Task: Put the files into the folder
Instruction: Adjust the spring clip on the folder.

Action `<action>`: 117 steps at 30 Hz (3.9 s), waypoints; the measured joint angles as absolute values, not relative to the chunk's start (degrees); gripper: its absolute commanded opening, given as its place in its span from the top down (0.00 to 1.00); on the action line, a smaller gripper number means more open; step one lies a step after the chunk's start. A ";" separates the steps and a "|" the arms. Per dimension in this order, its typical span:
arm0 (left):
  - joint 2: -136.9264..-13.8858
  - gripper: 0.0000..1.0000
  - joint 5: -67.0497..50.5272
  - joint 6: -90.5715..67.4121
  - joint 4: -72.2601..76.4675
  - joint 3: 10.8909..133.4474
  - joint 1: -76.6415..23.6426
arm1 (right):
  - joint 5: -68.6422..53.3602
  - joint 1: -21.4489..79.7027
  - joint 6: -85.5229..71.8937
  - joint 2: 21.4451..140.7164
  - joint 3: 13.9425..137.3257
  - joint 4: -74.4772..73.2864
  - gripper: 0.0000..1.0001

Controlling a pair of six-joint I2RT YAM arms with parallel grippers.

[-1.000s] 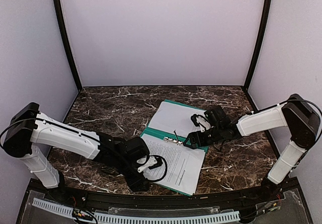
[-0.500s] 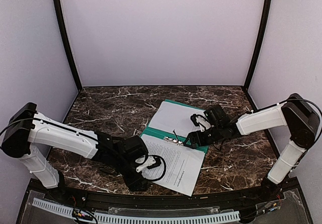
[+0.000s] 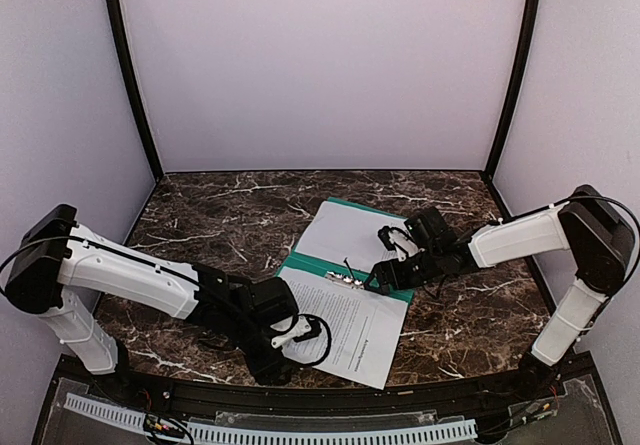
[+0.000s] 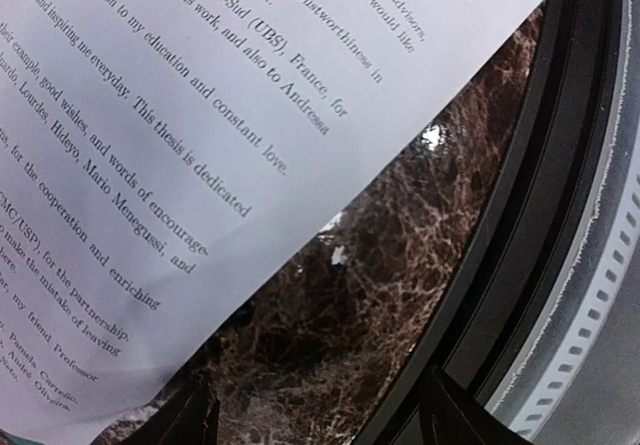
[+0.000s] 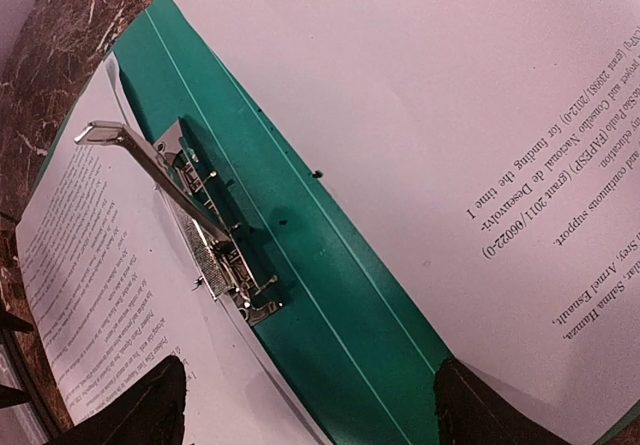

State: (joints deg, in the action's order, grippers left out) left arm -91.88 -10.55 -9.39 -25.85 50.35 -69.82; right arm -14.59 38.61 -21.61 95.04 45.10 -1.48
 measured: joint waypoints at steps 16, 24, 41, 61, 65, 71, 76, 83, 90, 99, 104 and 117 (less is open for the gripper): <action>-92.99 0.32 0.14 -10.17 -29.10 51.03 -68.84 | -14.57 38.61 -21.50 95.04 45.10 -1.50 0.17; -92.60 0.31 0.36 -10.26 -29.10 51.03 -68.36 | -14.59 38.61 -21.50 95.04 45.10 -1.50 0.17; -93.69 0.31 -13.41 -5.98 -27.64 55.09 -72.27 | -14.59 38.59 -21.47 95.02 45.10 -1.54 0.17; -108.90 0.31 -20.53 3.14 -32.14 72.99 -76.88 | -15.88 38.57 -20.53 96.44 46.39 -1.45 0.17; -109.54 0.31 -21.08 3.99 -33.34 73.06 -77.21 | -16.40 38.57 -20.32 96.92 46.98 -1.45 0.18; -110.74 0.31 -20.93 4.38 -33.56 73.06 -77.43 | -16.84 38.57 -20.18 97.43 47.35 -1.23 0.18; -110.85 0.31 -19.99 4.34 -33.34 73.21 -77.43 | -16.97 38.57 -20.16 97.54 47.35 -0.93 0.18; -111.11 0.31 -16.23 4.29 -32.95 73.80 -77.41 | -16.99 38.57 -20.18 97.54 47.35 -0.89 0.18; -111.11 0.31 -13.02 4.01 -32.80 73.89 -77.03 | -16.99 38.57 -20.18 97.54 47.33 -0.86 0.18; -111.11 0.30 -11.35 3.42 -32.45 73.89 -76.99 | -17.02 38.54 -20.18 97.54 47.22 -0.60 0.18; -111.11 0.29 -11.49 3.16 -32.25 73.89 -76.82 | -17.04 38.54 -20.18 97.56 47.18 -0.40 0.18; -111.11 0.26 -11.86 3.16 -29.87 74.61 -76.62 | -17.12 38.35 -20.18 97.60 47.00 0.08 0.18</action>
State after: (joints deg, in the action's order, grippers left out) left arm -111.11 -11.86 3.16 -29.87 74.61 -76.62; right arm -17.12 38.35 -20.18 97.60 47.00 0.08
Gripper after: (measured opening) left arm 0.733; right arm 0.821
